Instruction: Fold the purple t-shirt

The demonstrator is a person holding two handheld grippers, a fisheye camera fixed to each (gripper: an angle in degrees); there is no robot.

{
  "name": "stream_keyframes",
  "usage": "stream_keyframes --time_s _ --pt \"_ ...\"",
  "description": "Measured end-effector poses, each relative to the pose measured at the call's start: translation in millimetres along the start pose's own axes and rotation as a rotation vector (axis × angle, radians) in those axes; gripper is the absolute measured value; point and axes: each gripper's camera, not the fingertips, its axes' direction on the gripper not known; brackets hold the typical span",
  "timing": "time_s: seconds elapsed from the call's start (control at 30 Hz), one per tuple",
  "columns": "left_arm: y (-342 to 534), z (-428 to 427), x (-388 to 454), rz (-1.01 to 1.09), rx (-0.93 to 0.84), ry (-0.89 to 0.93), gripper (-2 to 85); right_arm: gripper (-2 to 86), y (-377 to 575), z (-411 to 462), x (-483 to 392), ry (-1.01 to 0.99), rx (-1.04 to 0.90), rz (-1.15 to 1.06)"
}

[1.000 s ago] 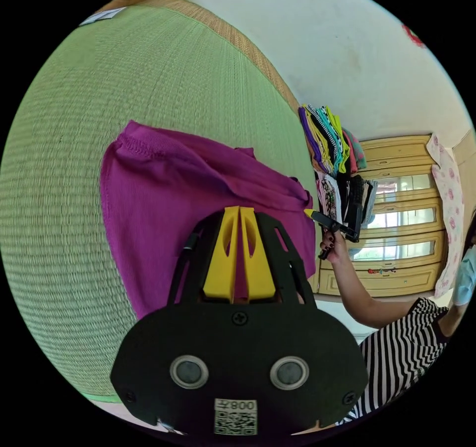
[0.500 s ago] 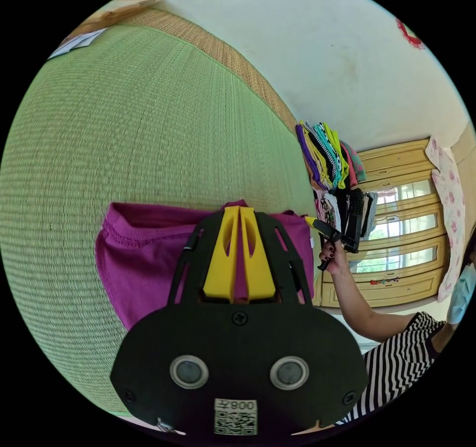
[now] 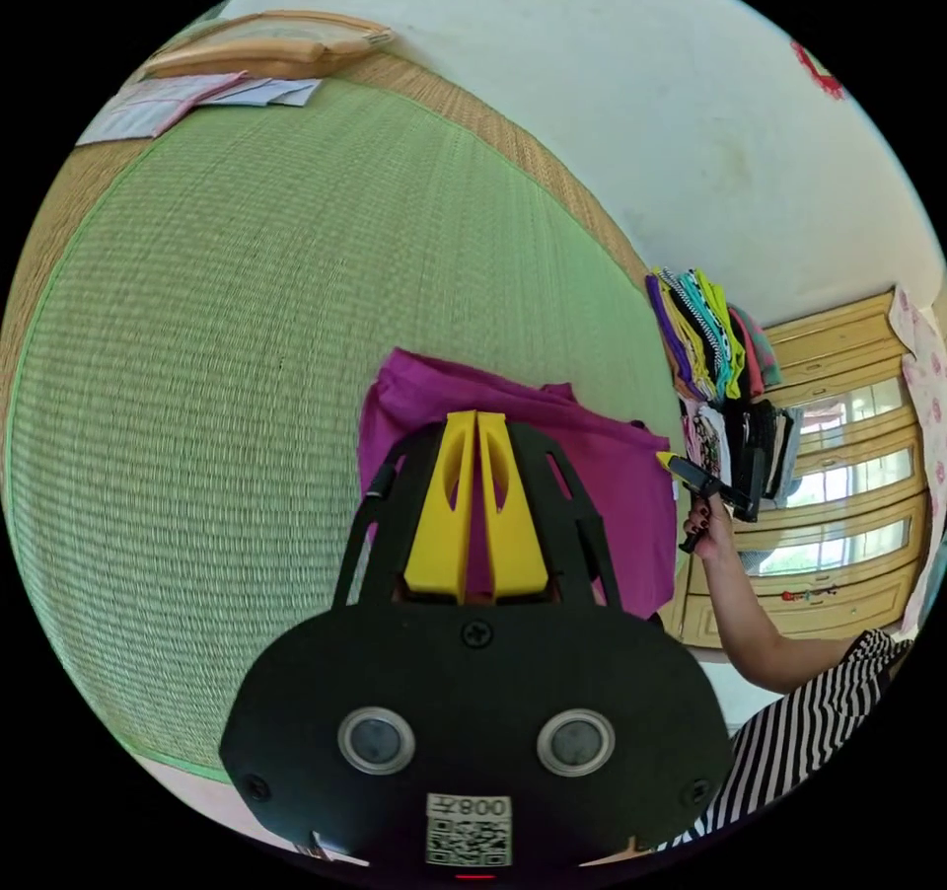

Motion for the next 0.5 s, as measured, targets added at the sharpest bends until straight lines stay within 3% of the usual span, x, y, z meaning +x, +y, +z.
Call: stream_keyframes --time_s 0.33,0.5 --pt "40 -31 7 0.009 0.052 0.023 0.2 0.0 27 -19 -9 -0.014 0.033 -0.010" --pt "81 -36 -1 -0.005 -0.013 -0.110 0.2 0.0 61 -13 -17 0.031 -0.015 -0.022"
